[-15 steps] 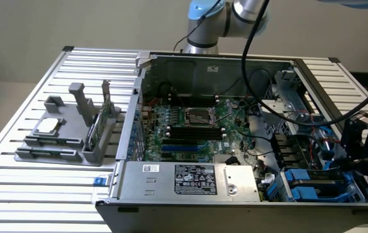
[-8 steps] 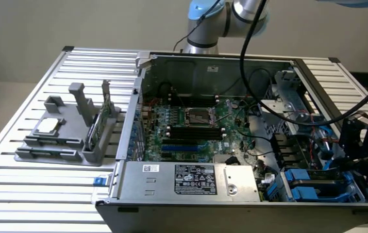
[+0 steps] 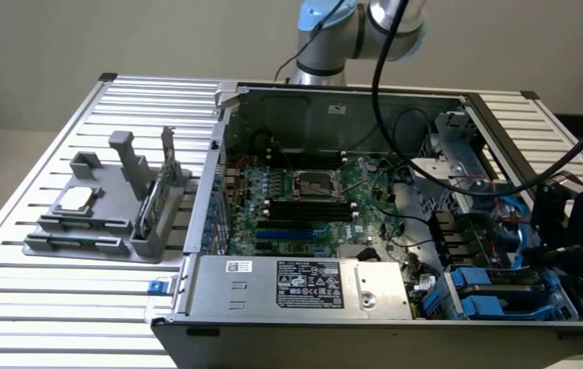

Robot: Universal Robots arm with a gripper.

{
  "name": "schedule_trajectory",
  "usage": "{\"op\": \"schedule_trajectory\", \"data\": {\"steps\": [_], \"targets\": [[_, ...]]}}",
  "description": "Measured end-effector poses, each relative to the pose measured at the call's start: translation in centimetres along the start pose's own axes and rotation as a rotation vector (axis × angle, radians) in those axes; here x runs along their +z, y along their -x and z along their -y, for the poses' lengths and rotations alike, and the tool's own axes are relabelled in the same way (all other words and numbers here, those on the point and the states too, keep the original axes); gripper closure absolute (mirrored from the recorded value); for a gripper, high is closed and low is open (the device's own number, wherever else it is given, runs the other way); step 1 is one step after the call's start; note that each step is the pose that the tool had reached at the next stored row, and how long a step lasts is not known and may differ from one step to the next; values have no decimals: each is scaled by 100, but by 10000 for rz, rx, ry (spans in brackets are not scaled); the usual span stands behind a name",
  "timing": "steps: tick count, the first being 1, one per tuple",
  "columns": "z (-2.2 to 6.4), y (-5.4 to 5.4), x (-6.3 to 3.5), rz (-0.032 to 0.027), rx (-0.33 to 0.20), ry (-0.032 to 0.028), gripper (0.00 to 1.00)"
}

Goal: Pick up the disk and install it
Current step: 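Insert the first disk wire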

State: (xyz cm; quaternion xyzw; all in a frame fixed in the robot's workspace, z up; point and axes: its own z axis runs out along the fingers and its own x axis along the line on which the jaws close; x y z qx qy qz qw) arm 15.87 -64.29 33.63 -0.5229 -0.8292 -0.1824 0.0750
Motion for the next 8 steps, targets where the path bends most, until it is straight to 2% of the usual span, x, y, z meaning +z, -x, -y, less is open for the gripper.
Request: {"op": "schedule_trajectory", "data": {"steps": [5, 8], "targets": [[78, -64, -58, 14, 14, 20, 83], [123, -107, -95, 68, 1, 17, 83]]}}
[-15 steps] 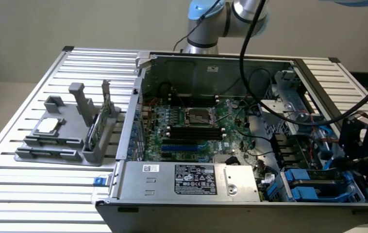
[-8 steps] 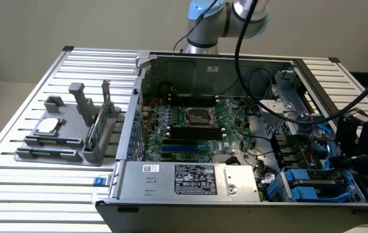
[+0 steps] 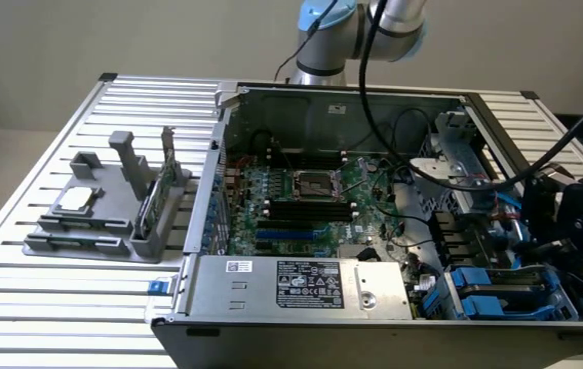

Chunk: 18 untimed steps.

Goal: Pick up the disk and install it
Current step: 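Insert the first disk wire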

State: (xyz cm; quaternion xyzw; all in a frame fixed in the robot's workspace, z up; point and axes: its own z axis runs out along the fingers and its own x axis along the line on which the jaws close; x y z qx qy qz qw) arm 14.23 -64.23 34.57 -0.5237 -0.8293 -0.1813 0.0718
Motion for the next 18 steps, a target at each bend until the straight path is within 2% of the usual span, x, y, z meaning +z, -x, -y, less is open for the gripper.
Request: {"op": "schedule_trajectory", "data": {"steps": [2, 5, 6, 8, 9, 11, 13, 15, 18], "targets": [[31, -26, -12, 94, -15, -24, 83], [71, -59, -18, 270, -44, -65, 83], [80, -66, -18, 300, -44, -55, 83], [78, -75, -13, 314, -7, -34, 83], [73, -85, -9, 344, -9, -33, 83], [61, -114, 4, 466, -27, -60, 83], [46, -146, 17, 638, -57, -95, 83], [29, -184, 35, 874, -99, -141, 83], [10, -224, 53, 1269, -163, -246, 83]]}}
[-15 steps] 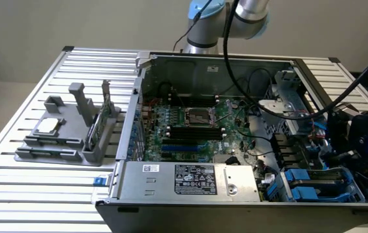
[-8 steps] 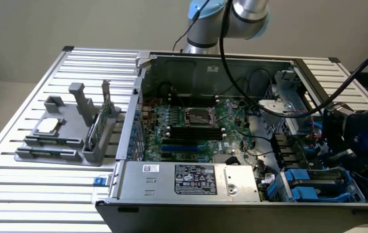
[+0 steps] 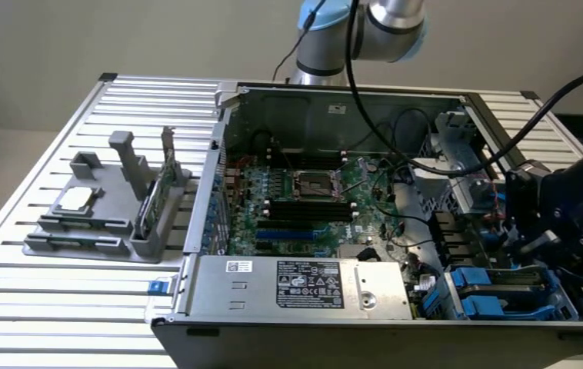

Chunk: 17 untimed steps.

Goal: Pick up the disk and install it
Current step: 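Insert the first disk wire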

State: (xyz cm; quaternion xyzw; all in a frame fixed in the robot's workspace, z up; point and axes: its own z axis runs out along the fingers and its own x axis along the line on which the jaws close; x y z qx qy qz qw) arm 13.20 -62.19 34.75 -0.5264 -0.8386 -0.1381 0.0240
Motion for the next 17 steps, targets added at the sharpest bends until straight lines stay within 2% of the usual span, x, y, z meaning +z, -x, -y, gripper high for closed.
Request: {"op": "schedule_trajectory", "data": {"steps": [1, 2, 4, 10, 14, 17], "targets": [[-3, -6, 2, 110, -9, -40, 83], [-5, -10, 3, 182, 5, -65, 83], [-9, -10, 4, 274, 133, -71, 83], [-18, -8, 6, 483, 643, -26, 83], [-20, -7, 5, 614, 1070, 31, 83], [-21, -6, 6, 760, 1290, 30, 83]]}}
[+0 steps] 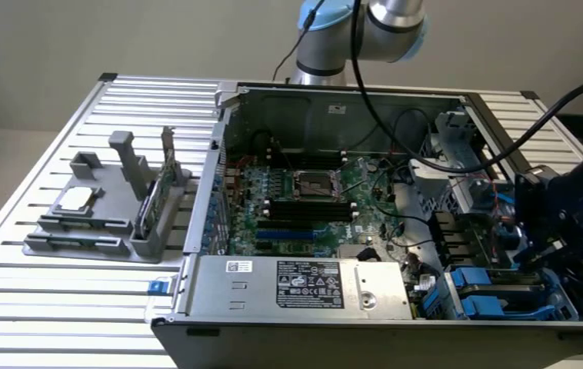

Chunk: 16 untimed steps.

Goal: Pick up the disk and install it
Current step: 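Insert the first disk wire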

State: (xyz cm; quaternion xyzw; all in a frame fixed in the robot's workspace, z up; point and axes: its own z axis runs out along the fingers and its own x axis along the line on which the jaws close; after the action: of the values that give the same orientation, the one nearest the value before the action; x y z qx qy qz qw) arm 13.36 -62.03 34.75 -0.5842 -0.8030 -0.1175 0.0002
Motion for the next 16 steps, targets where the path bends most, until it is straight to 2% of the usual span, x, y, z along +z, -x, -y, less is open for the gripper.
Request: {"op": "schedule_trajectory", "data": {"steps": [8, 10, 13, 16], "targets": [[-12, -36, 8, 393, 179, -68, 83], [-21, -66, 13, 516, 164, -99, 83], [-35, -110, 22, 732, 132, -146, 83], [-42, -135, 28, 886, 143, -179, 83]]}}
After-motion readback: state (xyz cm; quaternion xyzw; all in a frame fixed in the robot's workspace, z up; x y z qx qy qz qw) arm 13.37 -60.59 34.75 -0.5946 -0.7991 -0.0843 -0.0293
